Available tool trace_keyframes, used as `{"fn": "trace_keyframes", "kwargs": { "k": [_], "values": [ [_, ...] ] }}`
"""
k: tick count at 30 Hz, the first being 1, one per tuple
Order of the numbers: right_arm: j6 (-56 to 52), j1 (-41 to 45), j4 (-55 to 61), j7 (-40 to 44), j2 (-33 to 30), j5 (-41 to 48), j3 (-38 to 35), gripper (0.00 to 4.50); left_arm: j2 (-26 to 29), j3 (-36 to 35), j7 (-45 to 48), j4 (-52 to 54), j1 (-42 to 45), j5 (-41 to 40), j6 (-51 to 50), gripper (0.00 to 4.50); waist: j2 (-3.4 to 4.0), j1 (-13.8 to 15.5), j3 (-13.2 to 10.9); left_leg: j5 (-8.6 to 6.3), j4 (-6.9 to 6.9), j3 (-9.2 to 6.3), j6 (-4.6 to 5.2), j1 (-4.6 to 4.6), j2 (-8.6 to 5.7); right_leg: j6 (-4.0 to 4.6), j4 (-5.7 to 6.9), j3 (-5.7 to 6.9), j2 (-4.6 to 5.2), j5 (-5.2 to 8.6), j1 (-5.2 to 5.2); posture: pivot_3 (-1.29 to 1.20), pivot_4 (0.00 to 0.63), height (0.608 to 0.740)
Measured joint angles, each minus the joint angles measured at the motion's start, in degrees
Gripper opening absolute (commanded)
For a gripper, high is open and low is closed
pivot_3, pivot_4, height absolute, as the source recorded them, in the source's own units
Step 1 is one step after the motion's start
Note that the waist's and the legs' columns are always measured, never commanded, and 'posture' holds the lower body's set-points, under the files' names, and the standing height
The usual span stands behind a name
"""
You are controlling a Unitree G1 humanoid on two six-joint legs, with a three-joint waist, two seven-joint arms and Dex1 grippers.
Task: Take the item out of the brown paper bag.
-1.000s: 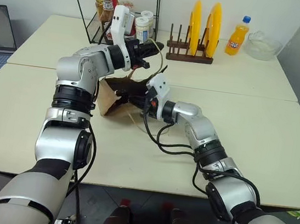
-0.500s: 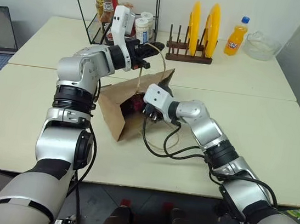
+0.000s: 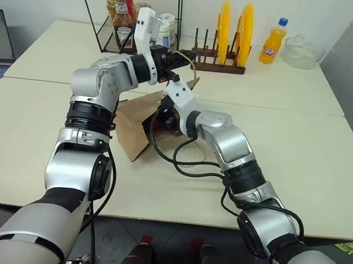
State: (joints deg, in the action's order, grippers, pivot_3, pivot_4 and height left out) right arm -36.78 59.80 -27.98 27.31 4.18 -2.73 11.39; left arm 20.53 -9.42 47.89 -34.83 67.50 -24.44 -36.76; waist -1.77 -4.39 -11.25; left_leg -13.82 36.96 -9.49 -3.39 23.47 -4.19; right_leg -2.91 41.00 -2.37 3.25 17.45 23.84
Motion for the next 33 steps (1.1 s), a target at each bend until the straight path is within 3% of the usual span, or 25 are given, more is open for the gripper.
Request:
{"fn": "trace_keyframes", "kwargs": {
  "k": [4,9,15,20,23,28,33],
  "values": [
    [5.4,0.23,-4.24,-1.65,-1.68,-2.29,2.71,2.22,-0.03,-0.01,0.0,-0.02,0.0,0.0,0.03,0.0,0.0,-0.1,0.0,0.0,0.01,0.06,0.01,0.0,-0.06,0.0,0.0,-0.05,0.01,0.0,0.0,0.0,0.15,0.74],
    [16.75,-2.13,-2.18,2.34,-7.83,-8.35,12.45,2.22,0.58,-0.01,0.03,-0.57,0.02,0.01,0.49,0.0,-0.02,-0.24,0.06,0.01,0.03,0.08,0.02,0.0,-0.05,-0.01,0.0,-0.03,0.01,0.0,-0.03,0.0,0.15,0.74],
    [24.85,-5.09,-0.21,6.52,-12.21,-12.87,17.76,2.22,2.64,-0.11,-0.02,-3.15,0.13,0.06,1.89,0.0,-0.02,-0.56,0.07,0.04,0.04,0.08,0.05,0.0,-0.01,-0.03,0.02,0.0,-0.02,-0.01,-0.02,0.0,0.15,0.74],
    [35.72,-3.87,-3.11,4.42,-13.98,-20.4,22.84,2.22,4.07,-0.16,0.0,-4.41,0.35,0.06,2.33,0.0,-0.02,-0.64,0.07,0.08,0.02,0.1,-0.03,0.0,0.0,-0.03,0.02,0.0,-0.03,-0.01,0.0,0.0,0.15,0.74],
    [40.77,-1.91,-7.65,1.74,-13.24,-23.76,24.26,2.82,4.32,-0.2,0.02,-5.42,0.8,0.06,2.56,0.0,-0.03,-0.67,0.07,0.14,0.01,0.1,-0.13,0.0,0.01,-0.03,0.02,-0.01,-0.04,-0.01,0.01,0.0,0.15,0.74],
    [48.42,2.33,-16.1,-4.32,-12.42,-30.77,27.93,4.49,4.61,-0.19,0.1,-6.24,0.85,0.11,3.3,0.0,-0.03,-0.72,0.07,0.16,0.0,0.1,-0.16,0.0,0.01,-0.03,0.04,-0.02,-0.06,-0.01,0.05,0.0,0.15,0.74],
    [53.56,7.23,-23.65,-9.88,-10.77,-37.04,30.57,4.49,4.6,-0.18,0.15,-6.38,1.26,0.19,3.56,0.0,-0.03,-0.75,0.07,0.18,0.0,0.11,-0.19,0.0,0.02,-0.03,0.06,-0.03,-0.06,-0.02,0.06,0.0,0.15,0.74]
  ]
}}
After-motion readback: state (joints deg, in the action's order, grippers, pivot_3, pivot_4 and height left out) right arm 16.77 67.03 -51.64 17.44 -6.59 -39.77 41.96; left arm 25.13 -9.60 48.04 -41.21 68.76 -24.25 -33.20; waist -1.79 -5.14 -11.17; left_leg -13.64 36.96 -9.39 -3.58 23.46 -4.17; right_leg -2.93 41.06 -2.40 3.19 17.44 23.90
